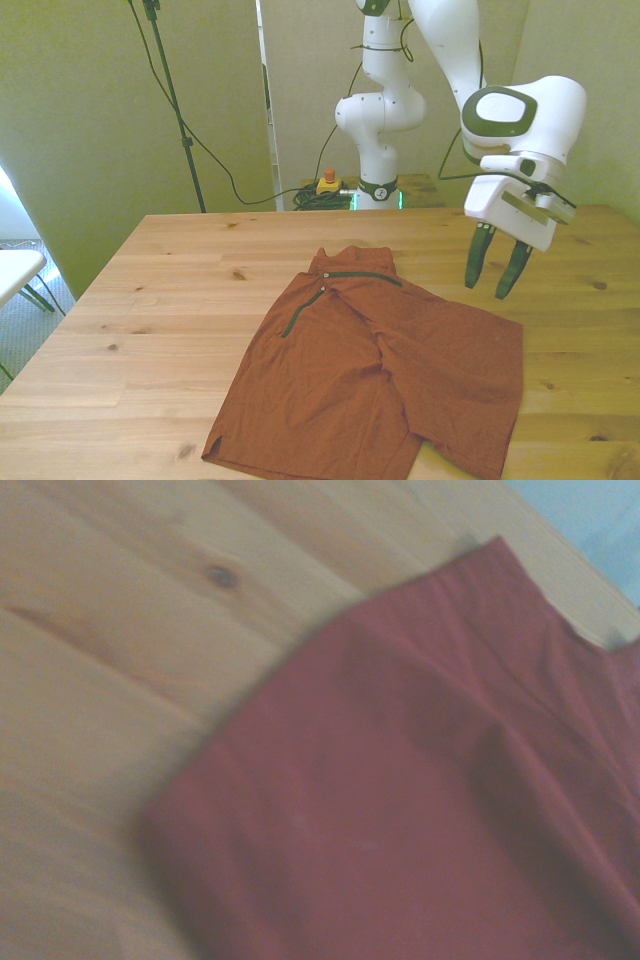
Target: Fold the shorts
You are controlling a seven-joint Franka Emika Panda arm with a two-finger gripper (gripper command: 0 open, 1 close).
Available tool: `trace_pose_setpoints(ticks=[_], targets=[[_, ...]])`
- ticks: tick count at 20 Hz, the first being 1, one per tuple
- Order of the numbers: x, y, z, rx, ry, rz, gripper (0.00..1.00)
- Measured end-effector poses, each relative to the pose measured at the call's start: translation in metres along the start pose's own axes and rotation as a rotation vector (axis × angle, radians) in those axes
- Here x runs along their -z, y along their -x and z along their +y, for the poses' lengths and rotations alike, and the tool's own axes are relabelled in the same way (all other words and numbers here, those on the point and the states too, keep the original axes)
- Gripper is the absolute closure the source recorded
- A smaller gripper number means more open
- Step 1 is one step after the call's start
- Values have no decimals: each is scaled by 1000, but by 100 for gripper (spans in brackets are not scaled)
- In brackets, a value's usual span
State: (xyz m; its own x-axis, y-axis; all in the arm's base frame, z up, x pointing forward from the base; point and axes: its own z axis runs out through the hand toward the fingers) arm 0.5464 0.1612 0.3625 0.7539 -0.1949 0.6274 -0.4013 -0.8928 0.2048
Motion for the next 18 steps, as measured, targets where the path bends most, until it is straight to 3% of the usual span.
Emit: trace_pose_setpoints(ticks=[3,6,11,18], targets=[[3,11,-11,41,22,23,0],[-13,15,-8,81,41,48,0],[-28,21,-16,190,13,109,0],[-38,9,-24,190,3,125,0]])
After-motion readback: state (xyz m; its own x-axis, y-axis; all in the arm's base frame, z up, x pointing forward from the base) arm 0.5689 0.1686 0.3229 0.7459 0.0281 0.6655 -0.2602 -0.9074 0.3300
